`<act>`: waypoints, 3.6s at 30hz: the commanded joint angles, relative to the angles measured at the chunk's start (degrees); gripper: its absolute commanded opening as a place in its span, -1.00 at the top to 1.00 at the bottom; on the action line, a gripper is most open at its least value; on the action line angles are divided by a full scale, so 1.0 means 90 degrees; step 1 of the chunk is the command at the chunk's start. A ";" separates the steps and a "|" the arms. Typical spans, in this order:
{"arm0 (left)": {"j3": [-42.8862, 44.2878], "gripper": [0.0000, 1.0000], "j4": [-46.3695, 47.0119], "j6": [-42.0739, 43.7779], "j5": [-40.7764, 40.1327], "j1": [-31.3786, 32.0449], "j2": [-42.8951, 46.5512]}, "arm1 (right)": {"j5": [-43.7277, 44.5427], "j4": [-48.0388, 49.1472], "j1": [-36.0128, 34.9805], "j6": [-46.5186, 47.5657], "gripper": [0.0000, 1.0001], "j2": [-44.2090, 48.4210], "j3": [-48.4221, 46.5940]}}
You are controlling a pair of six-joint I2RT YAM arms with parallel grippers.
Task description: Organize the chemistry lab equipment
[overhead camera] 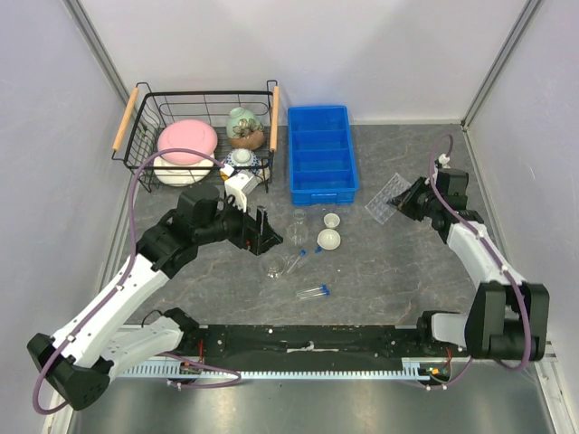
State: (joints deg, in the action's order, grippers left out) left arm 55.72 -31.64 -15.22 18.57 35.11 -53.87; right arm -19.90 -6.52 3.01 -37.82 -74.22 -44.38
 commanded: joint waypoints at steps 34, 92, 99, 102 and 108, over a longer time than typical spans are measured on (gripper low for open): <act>-0.0195 -0.82 0.0302 0.0099 0.0945 0.0034 0.0028 | -0.3570 -0.0691 0.0369 0.0472 0.92 0.1724 0.3232; -0.0274 -0.82 -0.0195 0.0100 0.0525 0.0034 0.0253 | 0.2172 -0.3914 -0.6515 -0.0299 0.03 0.0756 -0.0450; -0.0283 -0.82 -0.0205 0.0109 0.0574 0.0034 0.0272 | 0.2494 -0.3670 -0.6847 -0.0777 0.04 0.0717 0.0204; -0.0264 -0.82 -0.0205 0.0129 0.0564 0.0034 0.0214 | 0.2728 -0.3670 -0.6867 -0.0933 0.04 0.0697 0.0409; -0.0264 -0.82 -0.0196 0.0158 0.0554 0.0034 0.0194 | 0.3255 -0.3679 -0.6867 -0.1207 0.03 0.0531 0.0702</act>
State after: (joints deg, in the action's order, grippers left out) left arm 53.19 -34.15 -15.14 23.83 35.18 -52.21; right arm 4.01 -40.77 -58.54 -45.47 -68.51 -39.44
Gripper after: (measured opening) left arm 0.913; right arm 0.483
